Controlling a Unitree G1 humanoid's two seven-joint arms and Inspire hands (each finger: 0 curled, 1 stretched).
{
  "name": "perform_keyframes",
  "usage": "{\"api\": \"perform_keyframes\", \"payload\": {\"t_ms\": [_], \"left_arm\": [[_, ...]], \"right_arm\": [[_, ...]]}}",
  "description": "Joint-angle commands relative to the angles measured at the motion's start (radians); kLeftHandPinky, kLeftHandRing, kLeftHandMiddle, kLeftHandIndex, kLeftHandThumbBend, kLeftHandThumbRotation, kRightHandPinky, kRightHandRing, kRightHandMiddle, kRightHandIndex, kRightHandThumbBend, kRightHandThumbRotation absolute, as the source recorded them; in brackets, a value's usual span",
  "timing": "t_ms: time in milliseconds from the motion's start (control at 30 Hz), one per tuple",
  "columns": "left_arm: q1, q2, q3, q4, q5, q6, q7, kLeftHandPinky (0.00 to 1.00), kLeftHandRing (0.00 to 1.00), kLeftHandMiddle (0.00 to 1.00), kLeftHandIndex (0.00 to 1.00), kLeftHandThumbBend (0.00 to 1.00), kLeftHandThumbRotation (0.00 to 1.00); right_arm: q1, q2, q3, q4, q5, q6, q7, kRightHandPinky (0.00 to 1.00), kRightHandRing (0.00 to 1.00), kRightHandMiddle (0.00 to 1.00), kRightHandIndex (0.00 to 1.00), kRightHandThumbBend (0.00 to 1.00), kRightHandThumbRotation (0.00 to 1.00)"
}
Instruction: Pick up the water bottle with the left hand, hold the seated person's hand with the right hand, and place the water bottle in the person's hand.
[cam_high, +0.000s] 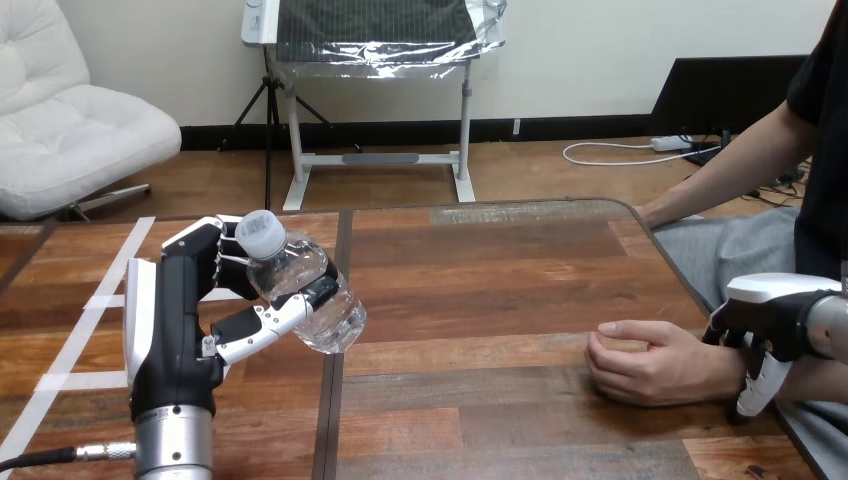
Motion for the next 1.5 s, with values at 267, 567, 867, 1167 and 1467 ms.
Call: {"api": "perform_keyframes", "payload": {"t_ms": [267, 567, 867, 1167, 1467], "left_arm": [[-0.06, 0.015, 0.018, -0.064, -0.011, -0.013, -0.006, 0.41, 0.41, 0.44, 0.5, 0.63, 0.0], [-0.06, 0.014, 0.021, -0.068, -0.013, -0.01, -0.01, 0.42, 0.42, 0.44, 0.5, 0.64, 0.0], [-0.065, 0.017, 0.024, -0.063, -0.013, -0.012, -0.011, 0.42, 0.42, 0.44, 0.5, 0.64, 0.0], [-0.064, 0.019, 0.026, -0.069, -0.015, -0.011, -0.015, 0.43, 0.42, 0.44, 0.5, 0.64, 0.0], [-0.063, 0.025, 0.032, -0.067, -0.021, -0.027, -0.023, 0.43, 0.42, 0.44, 0.51, 0.63, 0.0]], "right_arm": [[-0.061, 0.038, 0.027, 0.039, 0.007, 0.016, 0.012, 0.61, 0.68, 0.75, 0.78, 0.61, 0.0], [-0.072, 0.046, 0.031, 0.07, 0.013, 0.017, 0.0, 0.58, 0.66, 0.73, 0.77, 0.61, 0.0], [-0.089, 0.056, 0.055, 0.123, 0.005, -0.004, -0.039, 0.53, 0.61, 0.69, 0.75, 0.61, 0.0], [-0.1, 0.071, 0.078, 0.177, -0.006, -0.023, -0.074, 0.53, 0.62, 0.7, 0.74, 0.62, 0.0], [-0.102, 0.079, 0.105, 0.214, -0.017, -0.057, -0.119, 0.56, 0.64, 0.7, 0.72, 0.62, 0.0]]}}
